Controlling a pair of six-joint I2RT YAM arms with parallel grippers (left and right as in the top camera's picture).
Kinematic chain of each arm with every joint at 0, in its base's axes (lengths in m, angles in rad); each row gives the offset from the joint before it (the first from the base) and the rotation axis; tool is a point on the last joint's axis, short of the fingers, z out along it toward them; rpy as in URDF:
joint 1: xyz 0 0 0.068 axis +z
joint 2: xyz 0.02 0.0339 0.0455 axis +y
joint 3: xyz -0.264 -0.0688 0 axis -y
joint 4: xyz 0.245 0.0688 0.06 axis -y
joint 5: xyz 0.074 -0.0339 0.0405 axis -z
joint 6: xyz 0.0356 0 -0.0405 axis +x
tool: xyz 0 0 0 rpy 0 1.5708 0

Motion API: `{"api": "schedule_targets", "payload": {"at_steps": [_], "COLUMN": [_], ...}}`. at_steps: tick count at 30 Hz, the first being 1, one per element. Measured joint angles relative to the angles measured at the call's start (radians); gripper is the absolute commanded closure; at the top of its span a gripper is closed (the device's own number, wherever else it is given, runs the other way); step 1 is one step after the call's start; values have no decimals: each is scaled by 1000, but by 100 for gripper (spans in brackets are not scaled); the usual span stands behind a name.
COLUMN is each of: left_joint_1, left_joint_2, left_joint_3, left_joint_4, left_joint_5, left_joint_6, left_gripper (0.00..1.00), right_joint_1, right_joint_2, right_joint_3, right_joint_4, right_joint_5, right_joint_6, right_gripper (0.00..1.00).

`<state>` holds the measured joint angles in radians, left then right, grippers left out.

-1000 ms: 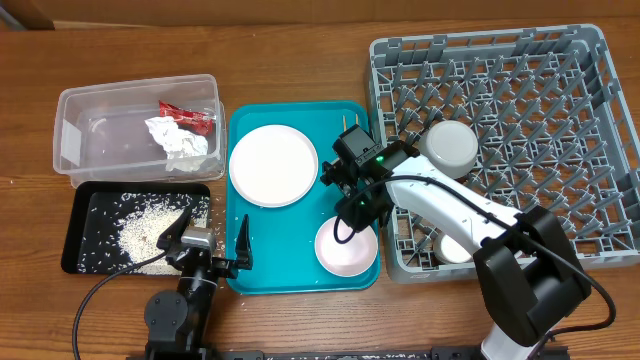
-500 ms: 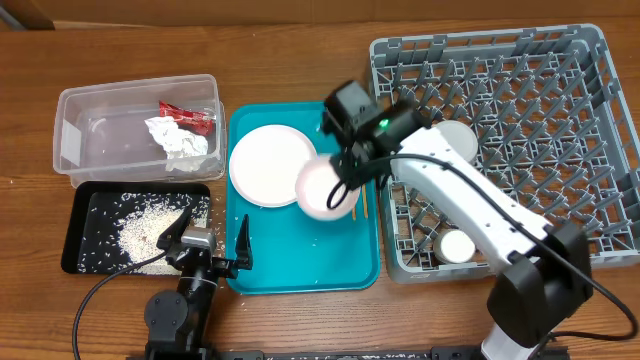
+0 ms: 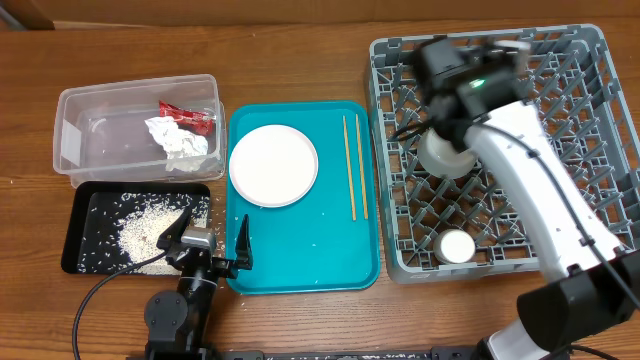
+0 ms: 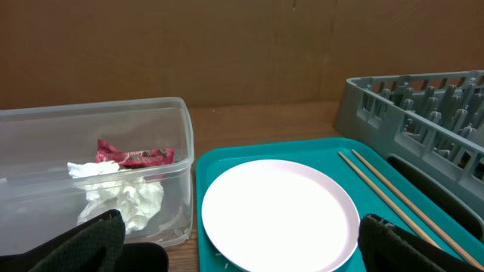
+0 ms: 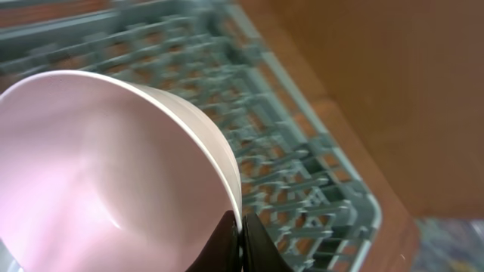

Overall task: Sort waste into correct bins and load items into the dishwasher
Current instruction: 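Grasp the pink bowl rim with the right gripper and lift it, then carry the pink bowl to the rack's right side and release it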

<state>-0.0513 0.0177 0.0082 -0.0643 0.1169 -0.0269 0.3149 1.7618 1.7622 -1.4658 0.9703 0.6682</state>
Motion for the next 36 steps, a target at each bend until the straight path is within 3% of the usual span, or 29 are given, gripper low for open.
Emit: {"api": "schedule_targets", "payload": {"at_steps": [11, 24, 36], "left_joint_1": [0, 0, 0], "left_joint_2": [0, 0, 0], "left_joint_3": [0, 0, 0], "left_joint_4": [0, 0, 0], "left_joint_5": [0, 0, 0], "left_joint_6": [0, 0, 0], "left_gripper": [0, 0, 0], "right_joint_1": [-211, -261, -207], "right_joint_2": [101, 102, 102], "right_joint_3": [-136, -251, -316], "right_joint_4": [61, 164, 205], "right_joint_5": [112, 173, 236], "right_joint_6": [68, 26, -26], "right_gripper": [96, 96, 96]}}
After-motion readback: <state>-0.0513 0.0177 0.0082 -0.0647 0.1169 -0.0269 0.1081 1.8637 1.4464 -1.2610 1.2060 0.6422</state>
